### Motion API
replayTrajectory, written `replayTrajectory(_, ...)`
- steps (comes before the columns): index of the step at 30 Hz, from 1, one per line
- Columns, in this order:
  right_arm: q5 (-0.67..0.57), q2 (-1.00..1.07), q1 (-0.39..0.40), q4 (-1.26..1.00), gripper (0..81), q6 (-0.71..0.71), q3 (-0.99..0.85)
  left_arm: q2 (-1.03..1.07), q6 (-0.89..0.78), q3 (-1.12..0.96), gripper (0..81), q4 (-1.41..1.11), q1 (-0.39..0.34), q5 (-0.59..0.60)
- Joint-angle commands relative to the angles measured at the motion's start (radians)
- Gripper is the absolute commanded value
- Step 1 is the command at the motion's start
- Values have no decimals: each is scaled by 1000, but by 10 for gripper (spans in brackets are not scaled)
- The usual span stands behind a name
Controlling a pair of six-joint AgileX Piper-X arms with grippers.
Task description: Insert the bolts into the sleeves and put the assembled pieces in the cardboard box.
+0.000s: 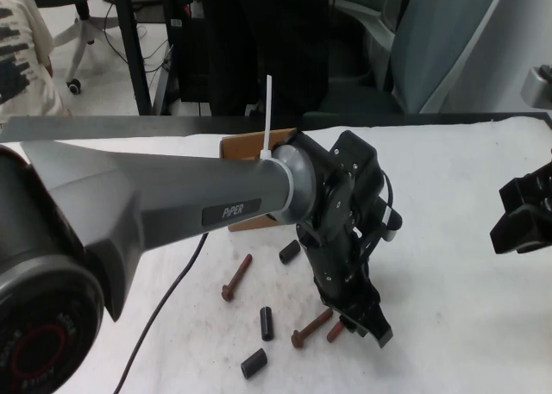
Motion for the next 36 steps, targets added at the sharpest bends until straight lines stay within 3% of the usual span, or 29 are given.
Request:
replayTrajectory(1, -12, -3, -3, -3, 329, -8, 1, -1, 6, -9, 358, 8, -2, -6)
replayTrajectory(12, -12, -3, -3, -3, 329, -8, 1, -1, 37, -9, 7, 35, 11, -6)
replayTrajectory(36, -12, -3, -3, -5, 329, -8, 1, -67, 20, -67, 2, 49, 37, 2)
